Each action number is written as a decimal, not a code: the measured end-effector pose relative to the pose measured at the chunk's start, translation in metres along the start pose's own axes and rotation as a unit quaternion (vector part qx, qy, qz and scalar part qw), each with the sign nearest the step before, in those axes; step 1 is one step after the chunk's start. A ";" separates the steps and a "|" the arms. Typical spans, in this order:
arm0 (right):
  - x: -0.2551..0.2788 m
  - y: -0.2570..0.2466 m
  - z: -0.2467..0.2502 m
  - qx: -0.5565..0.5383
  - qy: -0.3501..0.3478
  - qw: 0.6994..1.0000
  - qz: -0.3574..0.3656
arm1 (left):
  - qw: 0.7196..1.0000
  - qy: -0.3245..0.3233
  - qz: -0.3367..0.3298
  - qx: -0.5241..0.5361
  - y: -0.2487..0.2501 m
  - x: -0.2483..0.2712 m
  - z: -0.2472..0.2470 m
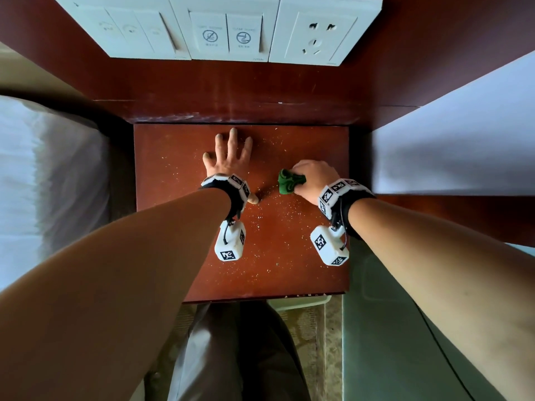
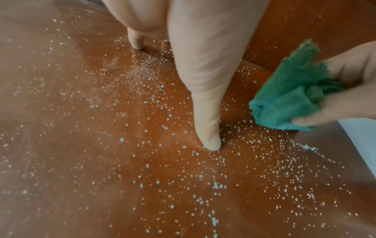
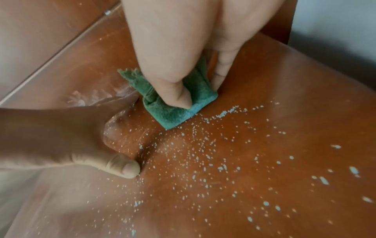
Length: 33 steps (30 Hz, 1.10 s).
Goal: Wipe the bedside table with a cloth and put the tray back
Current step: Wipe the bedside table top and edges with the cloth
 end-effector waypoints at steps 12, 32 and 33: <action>0.007 0.074 0.046 -0.179 0.199 0.895 -0.358 | 0.998 0.018 0.063 0.012 -0.073 0.008 0.026; -0.009 0.006 0.027 -0.113 0.058 0.977 -0.173 | 0.998 0.001 0.067 0.017 -0.076 0.008 0.021; -0.007 0.018 0.032 -0.137 0.095 0.964 -0.206 | 0.998 0.000 0.068 0.017 -0.076 0.008 0.020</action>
Point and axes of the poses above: each hand's wrist, its own x-axis away from the middle knuckle, its own z-axis out of the back of the hand, y = z × x, the point moved 10 cm from there along -x, towards the middle knuckle, and after that the axes turned 13 degrees about x, right-handed, at the moved point
